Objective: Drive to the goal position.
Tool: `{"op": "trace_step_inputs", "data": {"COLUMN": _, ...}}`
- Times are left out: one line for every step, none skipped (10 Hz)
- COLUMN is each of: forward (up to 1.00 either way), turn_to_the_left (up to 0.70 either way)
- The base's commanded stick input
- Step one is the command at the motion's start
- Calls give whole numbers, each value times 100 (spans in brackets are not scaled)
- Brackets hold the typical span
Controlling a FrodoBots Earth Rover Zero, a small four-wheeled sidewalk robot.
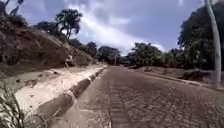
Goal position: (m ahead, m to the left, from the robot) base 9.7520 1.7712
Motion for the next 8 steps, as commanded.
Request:
{"op": "trace_step_inputs", "data": {"forward": 100, "turn_to_the_left": 0}}
{"op": "trace_step_inputs", "data": {"forward": 100, "turn_to_the_left": 0}}
{"op": "trace_step_inputs", "data": {"forward": 100, "turn_to_the_left": 0}}
{"op": "trace_step_inputs", "data": {"forward": 100, "turn_to_the_left": 0}}
{"op": "trace_step_inputs", "data": {"forward": 100, "turn_to_the_left": 0}}
{"op": "trace_step_inputs", "data": {"forward": 100, "turn_to_the_left": 0}}
{"op": "trace_step_inputs", "data": {"forward": 100, "turn_to_the_left": 0}}
{"op": "trace_step_inputs", "data": {"forward": 100, "turn_to_the_left": 0}}
